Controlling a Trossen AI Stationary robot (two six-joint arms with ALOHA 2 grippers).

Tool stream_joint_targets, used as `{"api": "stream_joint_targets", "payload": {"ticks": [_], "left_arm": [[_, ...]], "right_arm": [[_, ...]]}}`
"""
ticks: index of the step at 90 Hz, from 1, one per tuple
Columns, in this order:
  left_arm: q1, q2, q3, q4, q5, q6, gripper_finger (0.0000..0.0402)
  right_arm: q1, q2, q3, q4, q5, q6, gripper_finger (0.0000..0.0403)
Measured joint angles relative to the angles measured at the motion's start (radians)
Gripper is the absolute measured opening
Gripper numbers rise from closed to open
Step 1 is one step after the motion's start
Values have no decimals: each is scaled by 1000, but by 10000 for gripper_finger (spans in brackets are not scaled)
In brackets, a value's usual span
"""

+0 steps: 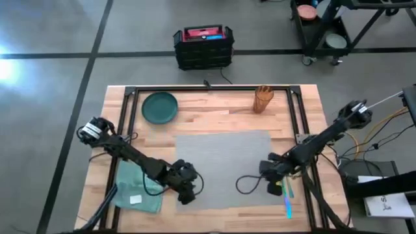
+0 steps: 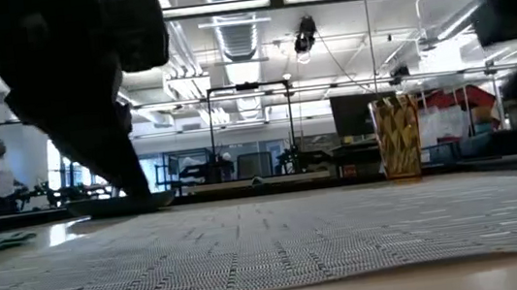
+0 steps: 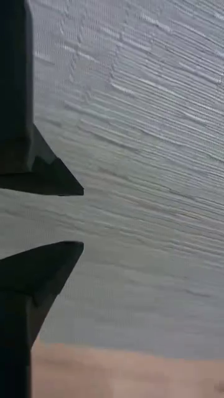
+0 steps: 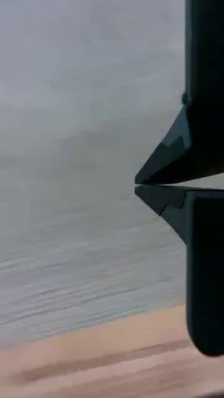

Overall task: Set table place
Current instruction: Move the gray tablemat to the center of the table

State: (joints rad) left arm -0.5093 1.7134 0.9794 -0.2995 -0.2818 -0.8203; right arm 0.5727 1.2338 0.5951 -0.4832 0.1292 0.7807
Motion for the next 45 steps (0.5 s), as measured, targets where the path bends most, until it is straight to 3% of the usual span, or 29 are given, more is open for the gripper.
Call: {"api": "stream_joint_targets", "payload": {"ticks": [10,29,45], "left_arm": [[4,0,0,-7,-42,25,119],[9,3,-45,-10,-46,59,123],[9,1,-114,2,-40,-18,106]], "right_arm": [[-16,-8,-2,8,100,-16,0],[-35,76,-28,56,104,-34,0],[-43,173,-29,113,107,-26,16]]}}
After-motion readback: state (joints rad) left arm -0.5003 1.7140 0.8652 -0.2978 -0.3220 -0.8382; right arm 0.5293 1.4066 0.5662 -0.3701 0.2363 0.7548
